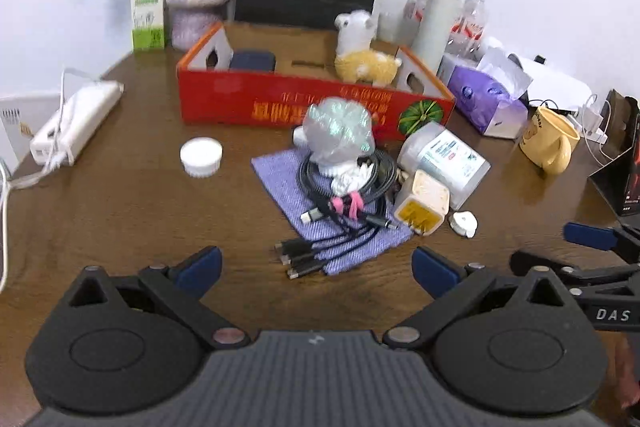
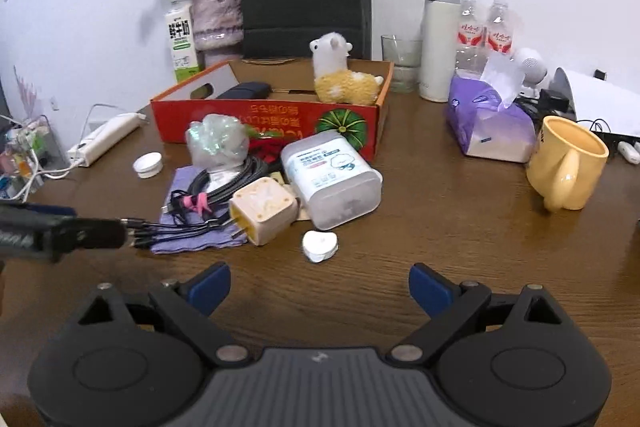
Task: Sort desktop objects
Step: 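Grasp the clear plastic bag with the left tool while the right tool grasps the cream plug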
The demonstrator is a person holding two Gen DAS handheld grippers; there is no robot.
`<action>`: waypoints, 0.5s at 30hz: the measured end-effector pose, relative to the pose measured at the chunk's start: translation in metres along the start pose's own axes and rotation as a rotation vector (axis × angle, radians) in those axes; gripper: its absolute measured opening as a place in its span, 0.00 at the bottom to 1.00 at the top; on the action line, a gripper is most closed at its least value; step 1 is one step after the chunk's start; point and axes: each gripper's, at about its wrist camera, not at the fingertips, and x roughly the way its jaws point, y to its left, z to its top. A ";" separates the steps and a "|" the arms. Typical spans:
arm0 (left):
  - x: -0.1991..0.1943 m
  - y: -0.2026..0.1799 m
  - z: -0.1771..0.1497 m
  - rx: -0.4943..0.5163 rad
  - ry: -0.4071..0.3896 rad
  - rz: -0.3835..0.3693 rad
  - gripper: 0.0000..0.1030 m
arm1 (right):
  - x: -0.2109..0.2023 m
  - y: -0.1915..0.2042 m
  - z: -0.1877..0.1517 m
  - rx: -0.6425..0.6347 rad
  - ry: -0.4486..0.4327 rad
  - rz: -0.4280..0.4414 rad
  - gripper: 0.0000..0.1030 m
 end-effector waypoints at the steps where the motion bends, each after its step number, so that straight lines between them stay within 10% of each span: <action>1: -0.003 -0.001 -0.004 0.001 -0.029 0.016 1.00 | -0.004 0.001 -0.004 0.006 -0.021 -0.020 0.93; 15: -0.048 0.007 -0.074 -0.003 -0.057 0.029 1.00 | -0.046 0.041 -0.062 0.084 -0.102 0.012 0.80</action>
